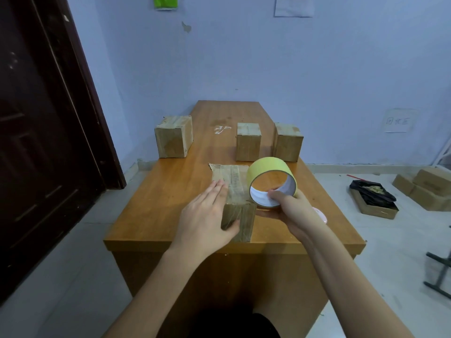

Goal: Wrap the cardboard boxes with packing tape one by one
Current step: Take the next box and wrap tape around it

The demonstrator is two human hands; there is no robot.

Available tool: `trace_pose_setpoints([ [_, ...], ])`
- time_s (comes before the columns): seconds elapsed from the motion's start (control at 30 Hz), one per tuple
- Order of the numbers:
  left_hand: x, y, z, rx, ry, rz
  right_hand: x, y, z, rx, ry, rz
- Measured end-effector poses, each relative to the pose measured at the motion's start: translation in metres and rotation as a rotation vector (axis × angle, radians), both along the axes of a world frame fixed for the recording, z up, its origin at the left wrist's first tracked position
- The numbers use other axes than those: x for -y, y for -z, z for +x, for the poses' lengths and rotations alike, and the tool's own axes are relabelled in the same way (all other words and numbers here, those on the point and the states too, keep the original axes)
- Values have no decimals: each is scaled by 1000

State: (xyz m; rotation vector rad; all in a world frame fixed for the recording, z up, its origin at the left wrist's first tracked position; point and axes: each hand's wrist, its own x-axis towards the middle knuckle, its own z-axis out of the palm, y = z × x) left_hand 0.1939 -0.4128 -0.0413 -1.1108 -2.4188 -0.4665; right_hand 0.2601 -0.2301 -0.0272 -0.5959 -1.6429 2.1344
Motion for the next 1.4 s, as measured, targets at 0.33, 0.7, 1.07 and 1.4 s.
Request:
trace_pose_setpoints([
  [0.33, -2, -7, 3, -32, -14, -38, -3, 41, 5, 103, 12, -120],
  [0.7, -34, 0, 26, -105, 30, -52, -4, 40, 9, 125, -15, 15],
  [1.07, 6, -3, 14, -82, -110, -76, -7, 34, 11, 195, -52, 87],
  [1.4, -45, -10, 31, -104, 7, -67, -7, 23, 15, 163, -12, 85],
])
